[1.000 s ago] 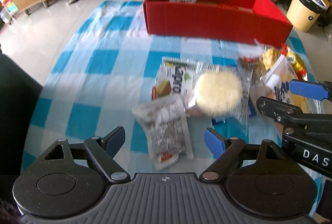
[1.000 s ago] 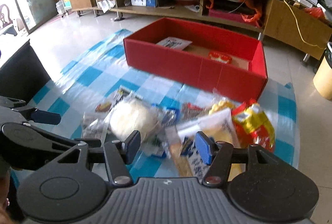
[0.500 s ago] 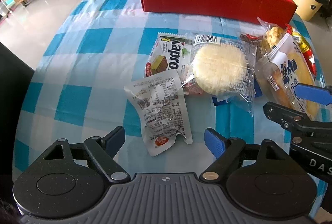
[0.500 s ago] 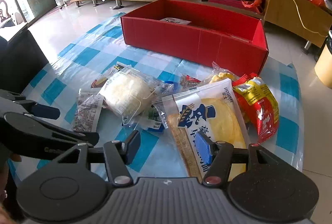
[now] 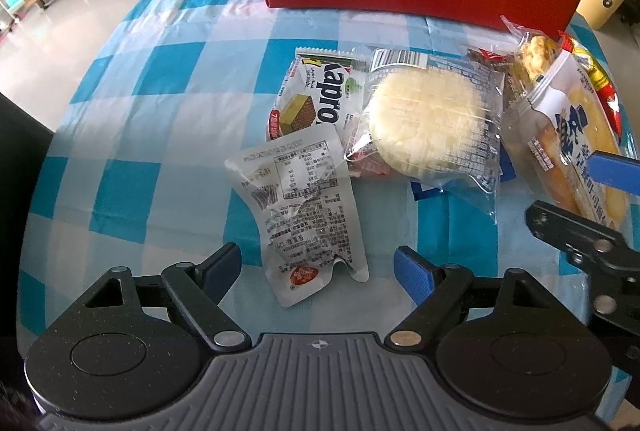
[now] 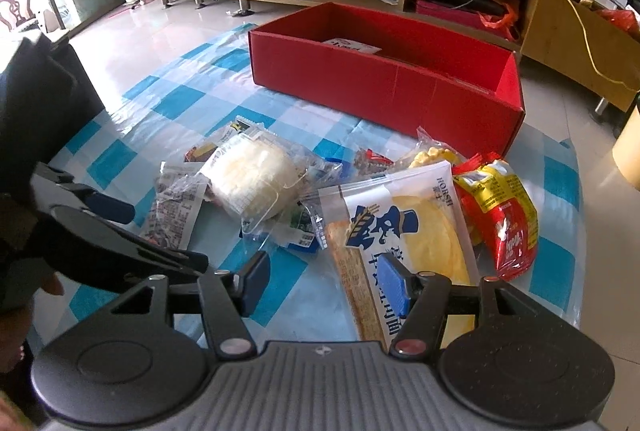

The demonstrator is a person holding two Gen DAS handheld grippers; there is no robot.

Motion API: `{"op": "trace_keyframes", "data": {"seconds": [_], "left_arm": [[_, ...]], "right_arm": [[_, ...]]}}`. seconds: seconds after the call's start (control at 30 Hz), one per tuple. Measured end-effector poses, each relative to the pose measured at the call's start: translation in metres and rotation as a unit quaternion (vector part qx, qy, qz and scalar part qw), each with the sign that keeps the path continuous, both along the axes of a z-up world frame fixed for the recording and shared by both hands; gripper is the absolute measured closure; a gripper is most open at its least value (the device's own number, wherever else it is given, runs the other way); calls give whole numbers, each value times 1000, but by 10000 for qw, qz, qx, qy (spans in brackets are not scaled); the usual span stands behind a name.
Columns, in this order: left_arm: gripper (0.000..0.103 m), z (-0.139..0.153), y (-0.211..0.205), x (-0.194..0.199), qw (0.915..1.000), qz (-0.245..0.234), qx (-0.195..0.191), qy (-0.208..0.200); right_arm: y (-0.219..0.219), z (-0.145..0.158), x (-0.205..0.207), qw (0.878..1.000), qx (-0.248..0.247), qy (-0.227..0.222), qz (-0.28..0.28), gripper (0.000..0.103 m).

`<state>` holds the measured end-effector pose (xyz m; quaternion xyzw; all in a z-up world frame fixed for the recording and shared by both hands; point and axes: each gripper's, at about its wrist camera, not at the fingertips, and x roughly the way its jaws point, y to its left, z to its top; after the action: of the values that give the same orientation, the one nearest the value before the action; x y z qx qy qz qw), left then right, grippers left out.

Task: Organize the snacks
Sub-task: 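Withdraw both tools from the box back toward the remaining snacks, then grasp the wrapped round bun with the right tool while the left tool grasps the white wrapper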

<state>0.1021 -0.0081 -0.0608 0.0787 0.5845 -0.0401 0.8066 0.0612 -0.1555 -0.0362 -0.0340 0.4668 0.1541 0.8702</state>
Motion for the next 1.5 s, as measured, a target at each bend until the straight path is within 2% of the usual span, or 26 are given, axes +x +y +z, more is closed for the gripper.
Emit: {"op": "trace_keyframes", "data": {"seconds": [0.23,0.37,0.5,0.6,0.73,0.93,1.1,1.23,1.3,1.4,1.5], "left_arm": [[14,-2,11,12,9995,262,-185,46],[13,-2,12,18,9990,394,-206,16],[13,-3,10,21,9990,409,-197,-6],[19,-2,12,23,9985,490,-243,-41],[39,2,12,23,9983,480,-287,-143],[44,4,17,12,9979,459,-453,-76],[47,11,31,0,9965,542,-633,17],[47,16,41,-5,9953,581,-776,35],[47,16,45,-6,9948,587,-824,59],[47,14,50,-8,9943,554,-898,123],[47,14,50,-10,9949,455,-892,115]], "right_arm": [[-29,7,-1,9993,182,-72,-330,44],[-48,6,4,9976,268,13,-643,44],[-54,7,6,9969,355,18,-700,44],[-53,4,6,9970,350,51,-683,44],[-53,5,8,9969,339,21,-710,44],[-50,14,13,9963,531,-163,-659,44],[-30,19,20,9960,834,-240,-198,44],[5,27,28,9950,574,-502,649,40],[27,29,36,9892,309,-507,1342,39],[56,26,45,9739,-170,-368,2234,38],[76,18,56,9599,-601,-226,2729,38]]}}
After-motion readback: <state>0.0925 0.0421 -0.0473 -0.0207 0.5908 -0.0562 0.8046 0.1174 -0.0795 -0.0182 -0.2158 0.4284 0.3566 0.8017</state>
